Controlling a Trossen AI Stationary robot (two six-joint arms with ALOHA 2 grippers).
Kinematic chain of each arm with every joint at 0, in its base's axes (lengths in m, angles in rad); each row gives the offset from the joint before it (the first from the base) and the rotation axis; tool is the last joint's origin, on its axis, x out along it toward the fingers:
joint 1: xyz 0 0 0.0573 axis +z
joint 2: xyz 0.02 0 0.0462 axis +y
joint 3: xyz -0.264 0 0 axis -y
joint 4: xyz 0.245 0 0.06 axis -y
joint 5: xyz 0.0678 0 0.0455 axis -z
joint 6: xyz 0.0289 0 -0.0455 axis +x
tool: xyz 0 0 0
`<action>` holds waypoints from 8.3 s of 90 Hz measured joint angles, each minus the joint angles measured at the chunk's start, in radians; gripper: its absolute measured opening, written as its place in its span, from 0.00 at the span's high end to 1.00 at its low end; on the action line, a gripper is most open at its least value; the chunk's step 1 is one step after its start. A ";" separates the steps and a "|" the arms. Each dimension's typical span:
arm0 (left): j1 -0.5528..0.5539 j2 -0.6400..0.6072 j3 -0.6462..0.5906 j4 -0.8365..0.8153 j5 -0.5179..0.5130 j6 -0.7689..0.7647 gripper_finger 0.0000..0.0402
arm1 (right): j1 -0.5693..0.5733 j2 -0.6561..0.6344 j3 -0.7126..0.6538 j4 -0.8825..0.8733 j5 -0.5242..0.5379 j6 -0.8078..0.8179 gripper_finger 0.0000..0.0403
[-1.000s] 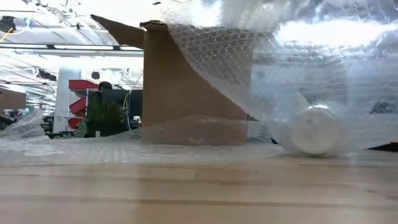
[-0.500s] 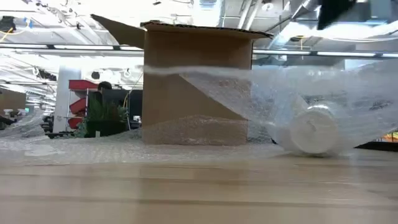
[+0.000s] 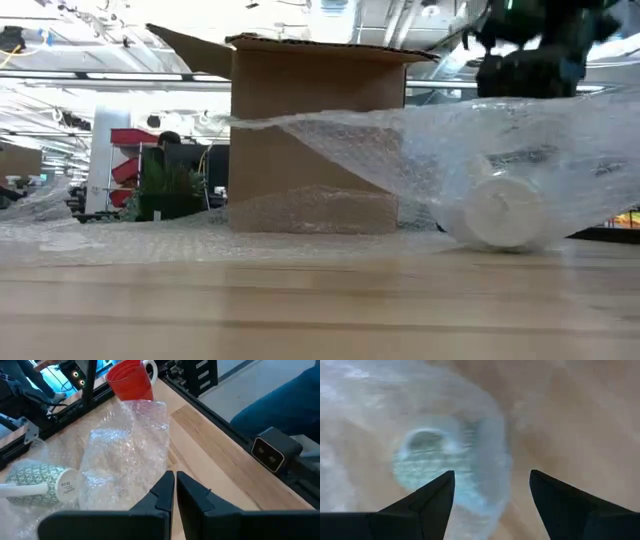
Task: Wrap mug
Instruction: Wrap the green patterned mug into the bubble wrap
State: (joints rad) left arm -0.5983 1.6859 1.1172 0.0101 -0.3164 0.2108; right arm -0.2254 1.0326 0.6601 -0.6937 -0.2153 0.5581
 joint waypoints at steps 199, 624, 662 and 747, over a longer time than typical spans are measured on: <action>0.318 0.322 -0.004 0.136 0.351 -0.387 1.00 | 0.380 0.565 0.469 -0.396 0.347 -0.089 0.98; 0.195 0.145 0.000 -0.046 0.203 -0.406 1.00 | 0.948 0.915 0.552 0.113 0.578 0.210 0.97; 0.191 0.145 0.000 0.054 0.203 -0.377 1.00 | 0.984 0.760 0.620 -0.035 0.585 0.193 1.00; 0.278 0.430 0.410 0.073 0.209 -0.032 0.98 | 1.091 0.754 0.621 0.047 0.600 0.212 1.00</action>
State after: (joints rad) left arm -0.3200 2.1154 1.5269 0.0828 -0.1076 0.1789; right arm 0.8656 1.7870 1.2808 -0.6468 0.3843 0.7704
